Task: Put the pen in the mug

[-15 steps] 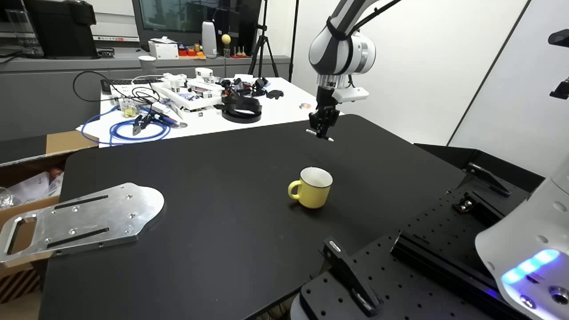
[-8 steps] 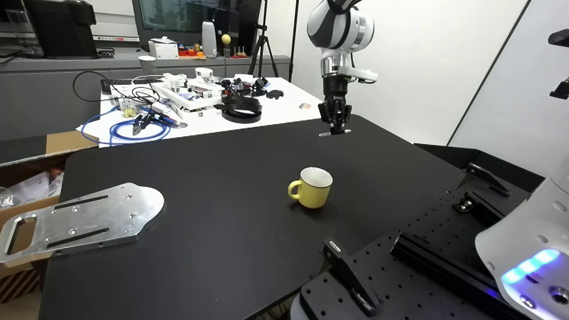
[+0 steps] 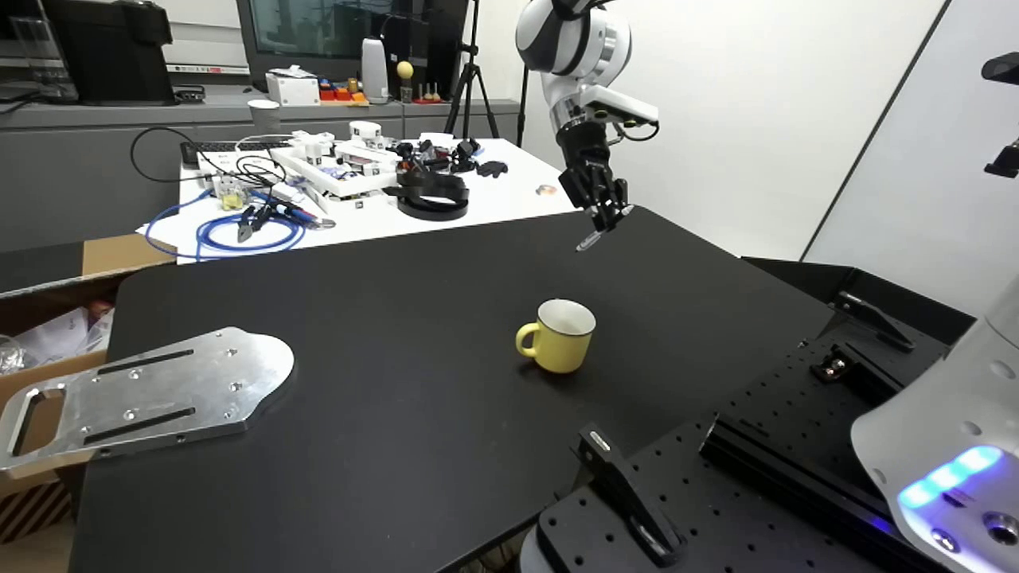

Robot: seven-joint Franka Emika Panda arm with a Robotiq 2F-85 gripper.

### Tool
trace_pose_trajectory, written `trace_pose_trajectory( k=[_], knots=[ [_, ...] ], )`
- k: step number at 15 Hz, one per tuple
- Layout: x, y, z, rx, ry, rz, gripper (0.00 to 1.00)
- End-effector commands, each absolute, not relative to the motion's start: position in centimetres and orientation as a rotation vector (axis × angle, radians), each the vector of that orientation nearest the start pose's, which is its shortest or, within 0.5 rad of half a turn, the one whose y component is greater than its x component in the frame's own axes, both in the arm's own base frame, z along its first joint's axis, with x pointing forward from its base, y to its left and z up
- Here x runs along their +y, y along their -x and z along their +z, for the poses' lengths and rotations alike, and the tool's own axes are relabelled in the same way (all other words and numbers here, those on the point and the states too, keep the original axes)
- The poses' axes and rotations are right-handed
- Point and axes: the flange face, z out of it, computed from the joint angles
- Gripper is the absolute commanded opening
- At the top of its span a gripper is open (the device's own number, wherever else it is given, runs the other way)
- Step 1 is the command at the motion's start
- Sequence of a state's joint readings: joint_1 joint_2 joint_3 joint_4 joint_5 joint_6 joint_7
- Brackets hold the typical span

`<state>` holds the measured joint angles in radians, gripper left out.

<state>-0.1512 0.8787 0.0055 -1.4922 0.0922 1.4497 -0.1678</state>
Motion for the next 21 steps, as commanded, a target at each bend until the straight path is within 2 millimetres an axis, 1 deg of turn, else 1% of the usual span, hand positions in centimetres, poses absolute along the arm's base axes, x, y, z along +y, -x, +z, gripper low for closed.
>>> trace_pose_trajectory(
  k=[1, 3, 6, 9, 12, 17, 19, 21],
  knots=[
    [-5.1, -59.5, 11.5, 0.035, 2.531, 1.424, 0.05],
    [-3.9, -59.3, 11.0, 0.014, 2.49, 1.497, 0.05],
    [-2.4, -58.6, 9.6, -0.026, 2.431, 1.588, 0.05],
    [-1.2, -57.9, 7.6, -0.045, 2.368, 1.647, 0.05],
    [-0.6, -57.4, 5.6, -0.047, 2.326, 1.691, 0.05],
    [-0.3, -57.2, 2.1, -0.034, 2.289, 1.691, 0.05],
    [0.0, -57.7, 0.9, -0.038, 2.342, 1.637, 0.05],
    [0.3, -58.2, 0.1, -0.054, 2.407, 1.58, 0.05]
  ],
)
